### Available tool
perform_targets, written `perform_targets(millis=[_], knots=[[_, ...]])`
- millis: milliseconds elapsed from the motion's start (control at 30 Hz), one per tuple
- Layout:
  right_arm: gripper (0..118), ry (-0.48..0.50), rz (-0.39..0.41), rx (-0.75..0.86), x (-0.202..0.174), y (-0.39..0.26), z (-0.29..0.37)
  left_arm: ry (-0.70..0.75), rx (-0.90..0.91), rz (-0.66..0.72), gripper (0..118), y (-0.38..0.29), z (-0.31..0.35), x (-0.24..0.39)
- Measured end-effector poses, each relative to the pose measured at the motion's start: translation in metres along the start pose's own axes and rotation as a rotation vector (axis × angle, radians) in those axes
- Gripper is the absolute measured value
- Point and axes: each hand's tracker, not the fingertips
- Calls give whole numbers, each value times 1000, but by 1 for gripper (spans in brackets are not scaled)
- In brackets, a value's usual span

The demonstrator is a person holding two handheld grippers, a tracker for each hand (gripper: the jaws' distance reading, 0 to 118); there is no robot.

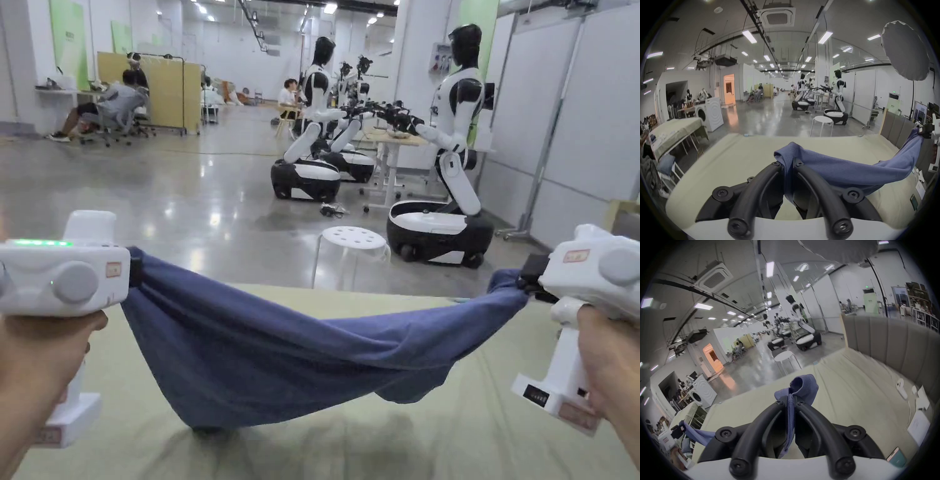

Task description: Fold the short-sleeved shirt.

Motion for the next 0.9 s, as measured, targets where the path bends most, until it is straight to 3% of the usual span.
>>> perform_targets(millis=[200,433,567,667,700,733,767,800,833,900], knots=[[8,1,-84,-55,45,-75,-3,-68,-39,35,8,-71,30,-5],[8,-3,-223,-238,126,-183,56,-153,-281,21,8,-176,126,-26],[8,-65,-222,-312,160,-241,73,-112,-442,53,8,-247,146,-40],[10,-50,-202,-299,170,-250,71,-96,-453,122,9,-270,137,-45],[25,-24,-186,-258,167,-250,74,-101,-440,109,14,-270,136,-42],[75,-19,-142,-237,166,-246,76,-98,-403,76,42,-269,137,-36],[113,-13,-90,-221,162,-242,80,-38,-375,19,68,-265,142,-29],[116,-15,-33,-210,156,-238,87,-44,-344,11,82,-258,152,-24],[110,-31,21,-60,147,-237,110,-45,-309,23,81,-251,165,-19],[112,36,157,-57,128,-241,144,-66,-190,10,81,-237,204,-3]])
